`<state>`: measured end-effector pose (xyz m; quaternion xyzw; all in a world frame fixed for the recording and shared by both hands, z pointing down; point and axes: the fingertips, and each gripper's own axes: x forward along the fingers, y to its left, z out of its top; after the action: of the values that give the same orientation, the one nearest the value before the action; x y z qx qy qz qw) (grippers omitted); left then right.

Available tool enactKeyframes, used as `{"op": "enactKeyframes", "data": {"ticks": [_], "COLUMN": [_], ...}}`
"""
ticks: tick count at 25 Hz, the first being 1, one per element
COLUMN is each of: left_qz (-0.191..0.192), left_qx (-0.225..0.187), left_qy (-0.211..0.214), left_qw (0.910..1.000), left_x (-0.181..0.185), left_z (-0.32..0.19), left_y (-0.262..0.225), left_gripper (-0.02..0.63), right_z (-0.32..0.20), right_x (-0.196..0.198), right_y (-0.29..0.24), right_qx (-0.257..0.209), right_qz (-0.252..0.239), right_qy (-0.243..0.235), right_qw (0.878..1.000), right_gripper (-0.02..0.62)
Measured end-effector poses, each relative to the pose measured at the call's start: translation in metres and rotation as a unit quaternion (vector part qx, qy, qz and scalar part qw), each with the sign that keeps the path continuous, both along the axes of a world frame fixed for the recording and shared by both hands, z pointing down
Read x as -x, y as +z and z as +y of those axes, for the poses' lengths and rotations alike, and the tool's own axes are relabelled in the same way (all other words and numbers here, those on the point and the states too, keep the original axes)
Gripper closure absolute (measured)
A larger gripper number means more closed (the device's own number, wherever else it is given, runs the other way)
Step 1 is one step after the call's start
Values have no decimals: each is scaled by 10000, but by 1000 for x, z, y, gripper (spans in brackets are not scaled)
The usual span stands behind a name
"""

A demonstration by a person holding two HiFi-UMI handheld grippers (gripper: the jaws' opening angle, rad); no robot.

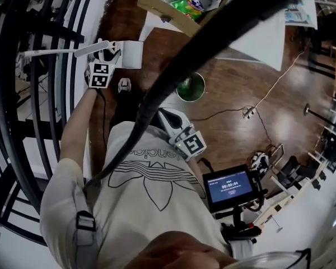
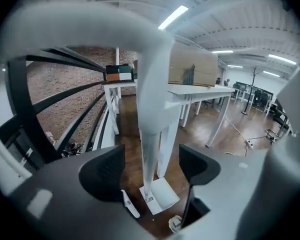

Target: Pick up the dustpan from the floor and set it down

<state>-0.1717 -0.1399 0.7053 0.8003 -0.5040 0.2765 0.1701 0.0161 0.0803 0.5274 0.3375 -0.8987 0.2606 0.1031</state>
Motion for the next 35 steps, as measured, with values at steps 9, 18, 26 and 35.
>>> {"op": "enactKeyframes", "data": {"ticks": [9, 18, 26, 35], "left_qz": [78, 287, 426, 614], "left_qx": [552, -55, -557, -548], "left_qy": [-24, -143, -177, -48], "left_qw": [9984, 9995, 9974, 9966], "left_x": [-8, -21, -40, -49], "left_z": [-17, 24, 51, 71], "left_y": [12, -110, -181, -209], "left_gripper": [537, 536, 538, 537], "right_z": [7, -21, -44, -53], "right_x": [-5, -14, -16, -17], "right_y": [5, -30, -43, -59], "right_qx": [-7, -833, -1306, -1417], "right_qz": [121, -249, -439, -339], "right_qy": [251, 125, -136, 56], "right_qw": [9996, 9961, 9904, 9893], "right_gripper": [594, 594, 594, 594]}}
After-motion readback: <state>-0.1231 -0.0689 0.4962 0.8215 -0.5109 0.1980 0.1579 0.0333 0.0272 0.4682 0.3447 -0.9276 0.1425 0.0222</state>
